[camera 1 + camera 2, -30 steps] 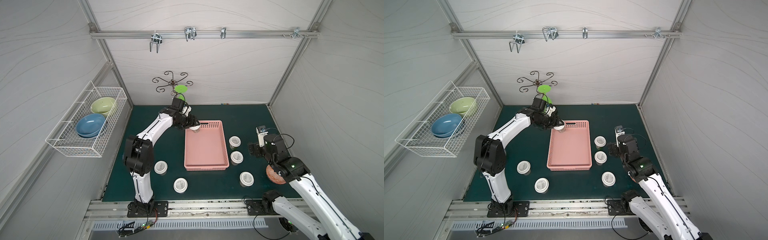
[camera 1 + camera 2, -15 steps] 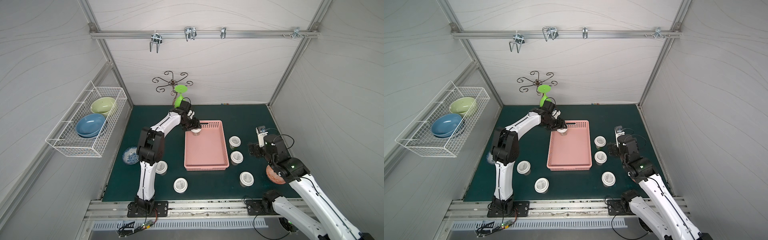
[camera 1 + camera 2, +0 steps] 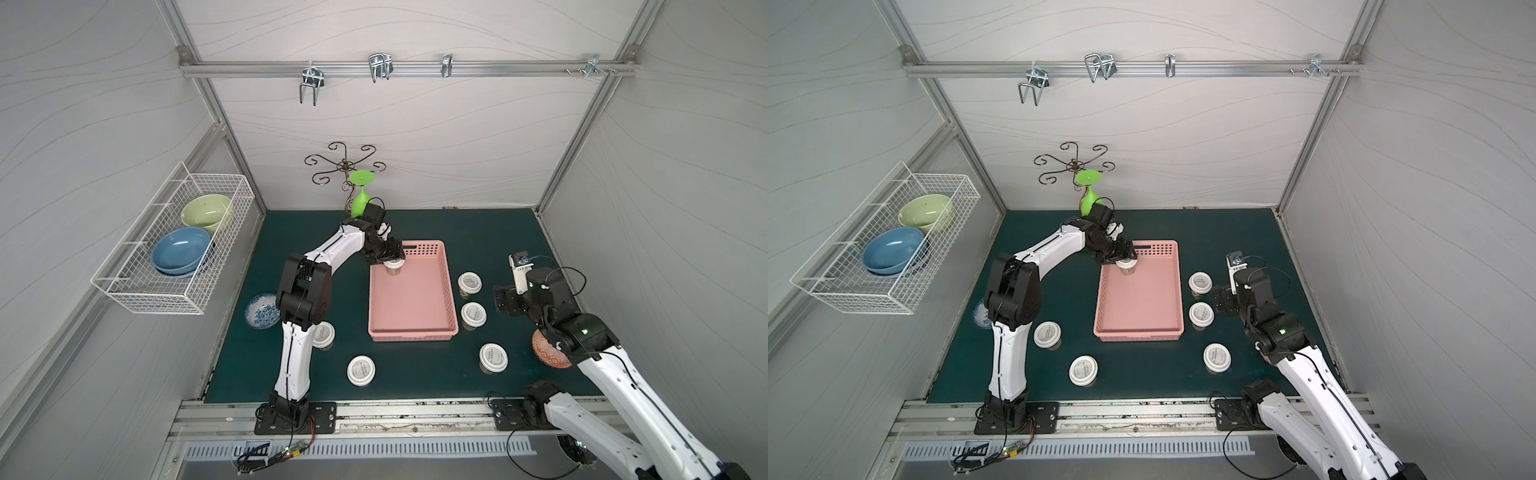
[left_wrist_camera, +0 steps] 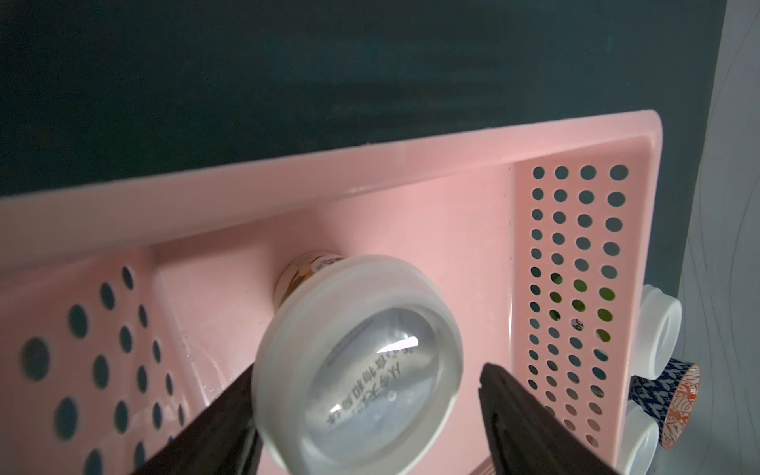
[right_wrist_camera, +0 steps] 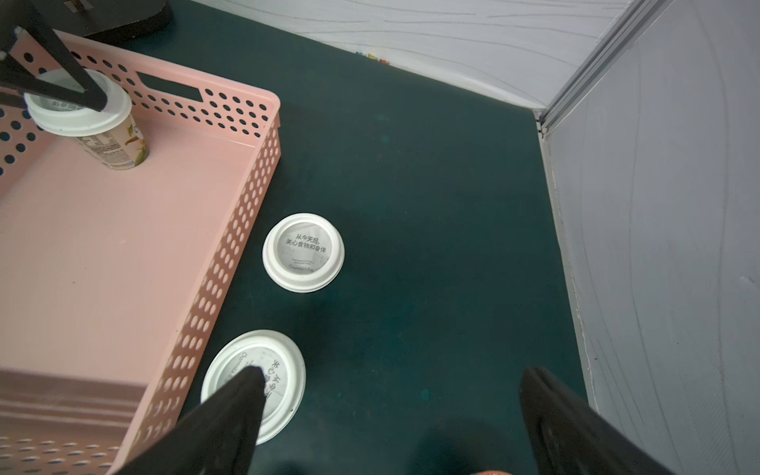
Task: Put the yogurt in the basket
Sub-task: Place the yogurt in the basket, then pick up the yogurt from the center of the board.
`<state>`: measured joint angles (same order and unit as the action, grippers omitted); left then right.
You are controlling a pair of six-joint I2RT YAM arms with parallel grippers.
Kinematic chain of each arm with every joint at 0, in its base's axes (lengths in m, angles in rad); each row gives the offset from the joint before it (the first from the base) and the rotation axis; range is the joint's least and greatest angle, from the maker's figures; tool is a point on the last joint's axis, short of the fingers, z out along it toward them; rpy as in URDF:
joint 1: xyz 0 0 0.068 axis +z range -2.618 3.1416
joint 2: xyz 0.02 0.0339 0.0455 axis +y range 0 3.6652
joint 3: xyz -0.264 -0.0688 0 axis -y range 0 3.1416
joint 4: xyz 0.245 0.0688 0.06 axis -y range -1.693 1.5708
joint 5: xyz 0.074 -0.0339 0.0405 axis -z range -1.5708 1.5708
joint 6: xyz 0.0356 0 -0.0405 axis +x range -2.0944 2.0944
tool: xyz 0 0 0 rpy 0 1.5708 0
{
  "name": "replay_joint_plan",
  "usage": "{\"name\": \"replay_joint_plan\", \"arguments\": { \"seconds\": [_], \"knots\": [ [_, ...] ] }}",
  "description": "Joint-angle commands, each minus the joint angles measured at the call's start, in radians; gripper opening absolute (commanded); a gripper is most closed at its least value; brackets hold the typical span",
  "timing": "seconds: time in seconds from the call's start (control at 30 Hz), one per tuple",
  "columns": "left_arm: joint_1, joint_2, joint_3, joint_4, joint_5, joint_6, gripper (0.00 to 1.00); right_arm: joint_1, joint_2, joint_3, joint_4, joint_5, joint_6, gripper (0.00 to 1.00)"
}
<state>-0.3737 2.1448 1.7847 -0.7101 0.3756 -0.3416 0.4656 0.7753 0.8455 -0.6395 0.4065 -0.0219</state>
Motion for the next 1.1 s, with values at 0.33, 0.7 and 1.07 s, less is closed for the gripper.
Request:
{"name": "replay_joint_plan", "arguments": {
  "seconds": [0.33, 0.7, 1.07],
  "knots": [
    [-0.001, -0.356, -0.194, 0.006, -0.131, 0.077, 0.96, -0.185, 0.244, 0.26, -0.218, -0.407, 0.308, 0.99],
    [0.001, -0.7, -0.477, 0.068, -0.215, 0.207, 0.99, -0.254, 0.427, 0.264, -0.192, -0.582, 0.393, 0.99],
    [0.082, -0.941, -0.744, 0.125, -0.218, 0.297, 0.99, -0.282, 0.616, 0.254, -0.092, -0.647, 0.451, 0.99]
  ]
}}
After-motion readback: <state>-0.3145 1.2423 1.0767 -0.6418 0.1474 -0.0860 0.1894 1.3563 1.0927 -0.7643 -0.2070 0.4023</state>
